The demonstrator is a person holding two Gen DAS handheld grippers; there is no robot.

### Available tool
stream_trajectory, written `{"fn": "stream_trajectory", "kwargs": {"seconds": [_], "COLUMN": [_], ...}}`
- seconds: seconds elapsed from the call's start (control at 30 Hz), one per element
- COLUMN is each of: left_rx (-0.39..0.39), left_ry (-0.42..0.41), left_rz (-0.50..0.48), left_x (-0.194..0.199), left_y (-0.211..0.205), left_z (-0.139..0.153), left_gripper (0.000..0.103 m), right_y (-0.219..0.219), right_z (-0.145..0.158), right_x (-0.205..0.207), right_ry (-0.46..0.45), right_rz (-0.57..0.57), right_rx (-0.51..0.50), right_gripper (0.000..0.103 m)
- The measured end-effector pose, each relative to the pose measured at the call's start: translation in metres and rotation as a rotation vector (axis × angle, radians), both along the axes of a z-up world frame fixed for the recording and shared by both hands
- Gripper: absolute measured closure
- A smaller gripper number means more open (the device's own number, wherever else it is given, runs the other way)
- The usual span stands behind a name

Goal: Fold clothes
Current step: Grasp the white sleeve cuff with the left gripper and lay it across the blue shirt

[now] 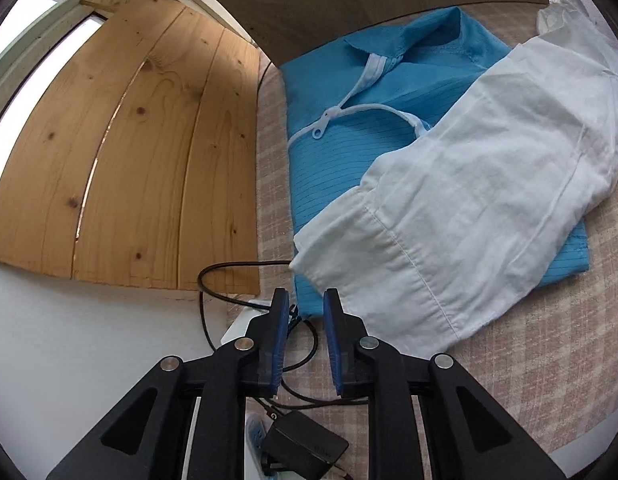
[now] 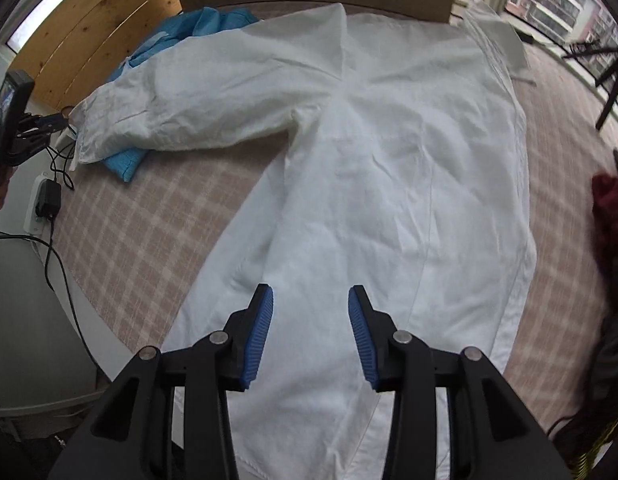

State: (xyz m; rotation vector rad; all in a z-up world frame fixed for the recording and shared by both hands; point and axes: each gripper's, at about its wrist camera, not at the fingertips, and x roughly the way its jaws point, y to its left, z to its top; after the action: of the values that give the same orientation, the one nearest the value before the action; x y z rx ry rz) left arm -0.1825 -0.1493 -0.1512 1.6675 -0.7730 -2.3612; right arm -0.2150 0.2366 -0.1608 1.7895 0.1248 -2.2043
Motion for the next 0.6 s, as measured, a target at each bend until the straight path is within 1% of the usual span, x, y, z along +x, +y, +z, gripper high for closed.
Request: {"fn": "stream_trajectory", "kwargs": {"seconds": [0.07,0.17,0.23,0.37,0.43,0.47,0.53,0.6], "left_rx": [0.08,0.24,0.332,0.533,0.603,0.62,0.65,0.692], "left_ry": [0.027,0.04,0.028,-0.045,-0.08,-0.085,-0.08,-0.101], "left_rz": [-0.008,-0.05,-0.103,-0.177,-0.187,-0.177,-0.132,-0.093], "left_x": [0.021,0.062,0.093,0.146,0.172,0.185,0.21,0.231], "left_y": [0.005,0.026,0.049,0.095,0.114,0.119,0.123,0.132], "left_z": [0.014,0.025,0.023,0.008,0.006,0.008,0.017,0.02], "left_gripper": [0.085,0.085,0.085,0.085,0.083,0.083,0.082,0.082], "right_y": [-0.017,-0.038,-0.05,-0.068,-0.069,-0.07,-0.069,-0.063], "right_z": [-0.003,-0.01,-0.017,-0.032,-0.038,-0.04,-0.042,-0.042], "right_x": [-0.022,-0.052,-0.066,-0.077,-0.079,-0.08,-0.083,-0.088], "right_ry": [0.006,0.007,0.002,0.001,-0.009,-0.012,-0.009,-0.021], "right_rz": [0.043,0.081,0.107,0.198,0.239,0.257,0.287,0.287], "right_rx": [0.049,0.151,0.209,0.373,0.436,0.451,0.47,0.439], "right_gripper": [0.064,0.064,0.064,0.064,0.064,0.064,0.064,0.064]}}
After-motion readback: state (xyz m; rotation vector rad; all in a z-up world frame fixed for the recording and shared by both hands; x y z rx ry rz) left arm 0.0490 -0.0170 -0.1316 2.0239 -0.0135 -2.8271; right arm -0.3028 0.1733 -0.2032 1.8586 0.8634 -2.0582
